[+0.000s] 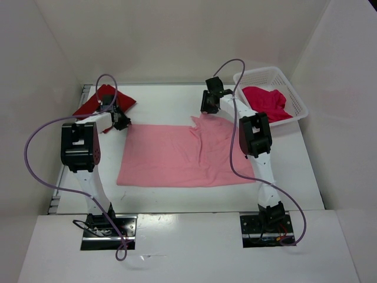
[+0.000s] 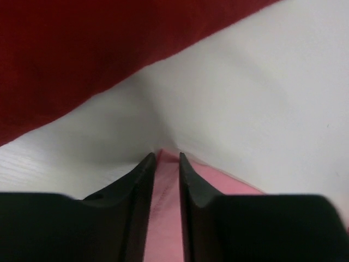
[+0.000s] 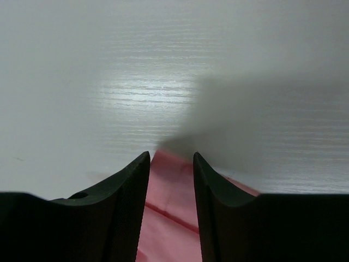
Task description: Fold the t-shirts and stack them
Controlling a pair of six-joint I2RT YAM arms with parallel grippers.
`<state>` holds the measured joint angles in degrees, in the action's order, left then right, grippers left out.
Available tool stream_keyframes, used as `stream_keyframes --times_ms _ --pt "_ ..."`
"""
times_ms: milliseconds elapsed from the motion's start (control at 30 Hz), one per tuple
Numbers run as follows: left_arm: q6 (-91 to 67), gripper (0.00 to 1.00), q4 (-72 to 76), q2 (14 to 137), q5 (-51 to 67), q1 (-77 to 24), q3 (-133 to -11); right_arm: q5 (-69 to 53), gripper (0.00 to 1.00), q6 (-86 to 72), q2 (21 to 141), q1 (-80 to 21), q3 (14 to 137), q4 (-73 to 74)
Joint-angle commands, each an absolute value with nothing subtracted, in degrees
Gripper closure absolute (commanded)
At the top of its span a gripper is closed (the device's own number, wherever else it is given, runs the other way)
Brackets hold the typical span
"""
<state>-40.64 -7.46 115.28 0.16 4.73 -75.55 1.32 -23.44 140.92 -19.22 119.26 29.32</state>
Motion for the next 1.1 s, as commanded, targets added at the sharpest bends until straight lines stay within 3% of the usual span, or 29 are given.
stream_keyframes --times_ms 0,133,433,567,733,933,1067 --pt "-40.0 0.71 -6.0 117.0 1.6 4.0 -77.4 1.4 0.58 -23.0 142.0 -19.2 121.2 31.5" --pt "-40.0 0.82 -5.4 117.0 2.1 4.0 -77.4 0.8 0.63 -23.0 141.3 -19.9 121.7 31.6" --pt "-39.5 0.91 -3.8 115.7 1.2 4.0 -76.2 -1.6 0.7 -23.6 142.6 -19.9 125.9 33.4" --pt "-38.9 0.93 -3.8 115.1 1.2 4.0 -76.2 -1.7 0.57 -23.6 143.8 -19.9 127.6 33.9" --pt "-38.9 0.93 -3.8 115.1 1.8 4.0 -76.7 -1.7 0.57 -23.6 143.8 -19.9 125.5 34.5" --pt "-39.5 0.95 -3.8 115.7 1.8 4.0 -76.7 -1.1 0.65 -23.6 143.3 -20.4 123.2 34.5" --pt "-39.5 0.95 -3.8 115.7 1.8 4.0 -76.7 -0.5 0.75 -23.0 144.5 -21.0 125.0 35.2"
